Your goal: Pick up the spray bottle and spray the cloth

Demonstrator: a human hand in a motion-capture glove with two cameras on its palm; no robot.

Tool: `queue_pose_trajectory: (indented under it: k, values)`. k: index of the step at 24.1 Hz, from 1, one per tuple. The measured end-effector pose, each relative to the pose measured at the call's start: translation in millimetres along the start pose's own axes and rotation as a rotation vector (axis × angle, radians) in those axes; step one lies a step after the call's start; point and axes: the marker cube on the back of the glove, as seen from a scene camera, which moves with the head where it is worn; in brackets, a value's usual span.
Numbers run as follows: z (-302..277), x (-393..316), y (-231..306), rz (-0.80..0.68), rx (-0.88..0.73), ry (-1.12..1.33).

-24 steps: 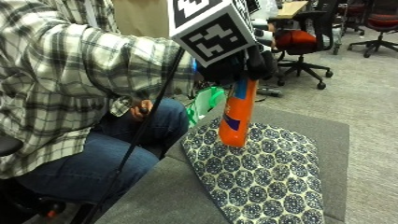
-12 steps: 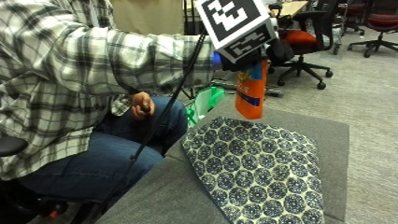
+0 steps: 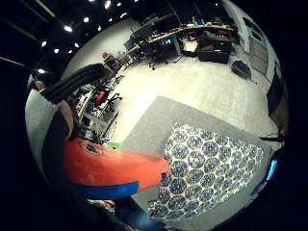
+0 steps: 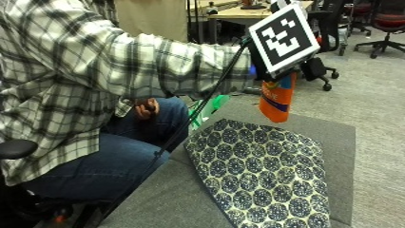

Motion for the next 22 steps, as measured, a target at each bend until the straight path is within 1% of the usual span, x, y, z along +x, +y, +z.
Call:
queue_pose_trajectory:
  k: [13,22]
  values:
    - [53.8,59.1,-10.8,0.008,-0.023,-0.071]
    - [78.6,79.7,-10.2,-0.01,-0.072,-0.061]
